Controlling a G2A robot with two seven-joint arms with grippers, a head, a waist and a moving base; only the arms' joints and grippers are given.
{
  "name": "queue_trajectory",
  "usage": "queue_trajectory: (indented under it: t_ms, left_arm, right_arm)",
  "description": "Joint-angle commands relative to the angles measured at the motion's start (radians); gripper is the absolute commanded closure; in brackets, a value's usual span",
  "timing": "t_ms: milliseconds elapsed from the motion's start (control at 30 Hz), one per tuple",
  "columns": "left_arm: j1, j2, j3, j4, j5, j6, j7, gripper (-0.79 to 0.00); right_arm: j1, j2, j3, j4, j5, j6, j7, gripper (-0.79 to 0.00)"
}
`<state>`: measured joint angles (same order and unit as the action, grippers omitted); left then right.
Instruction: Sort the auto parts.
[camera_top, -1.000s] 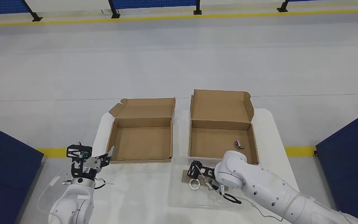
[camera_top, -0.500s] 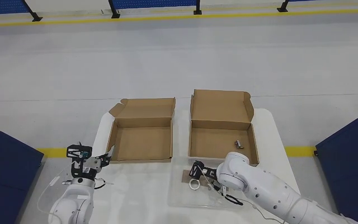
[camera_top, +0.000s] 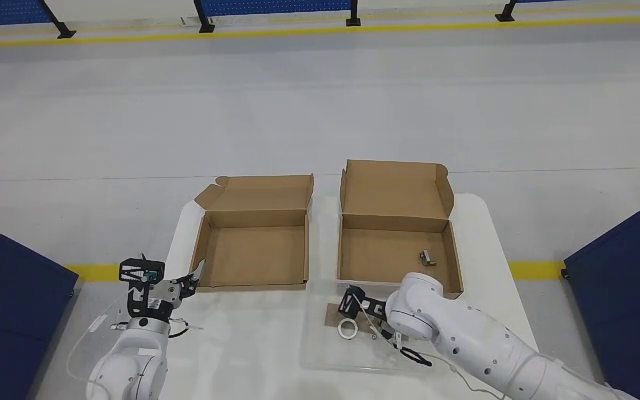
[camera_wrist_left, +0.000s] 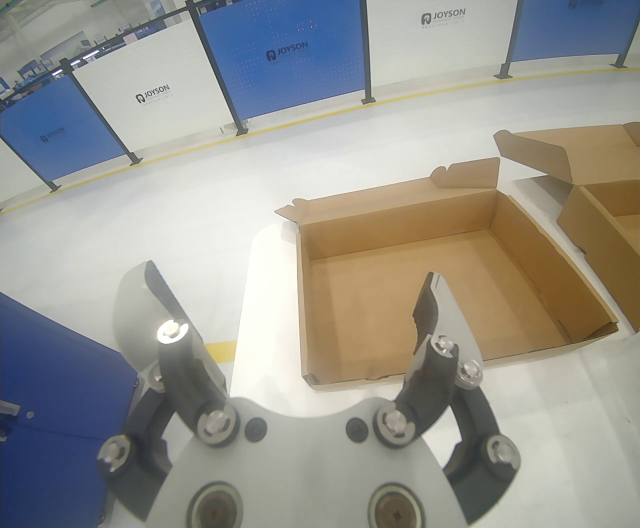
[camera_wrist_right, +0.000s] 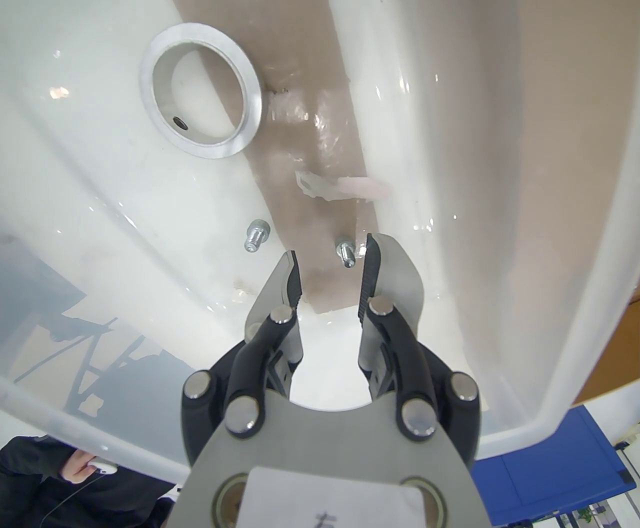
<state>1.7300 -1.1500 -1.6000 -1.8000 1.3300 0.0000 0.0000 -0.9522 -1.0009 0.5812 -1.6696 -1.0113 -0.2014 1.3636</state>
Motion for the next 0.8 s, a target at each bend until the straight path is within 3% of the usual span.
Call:
queue_trajectory:
  t_ms: [0, 767]
  left_arm:
    - [0.0, 0.0, 0.0, 0.0, 0.0, 0.0, 0.0, -0.785]
    - [0.0, 0.0, 0.0, 0.0, 0.0, 0.0, 0.0, -0.785]
  right_arm:
    - [-0.002, -0.002, 0.0, 0.005, -0.005, 0.001, 0.001, -0.249]
    - [-0.003, -0.028, 0.016, 0.049, -0.007, -0.007, 0.029, -0.166]
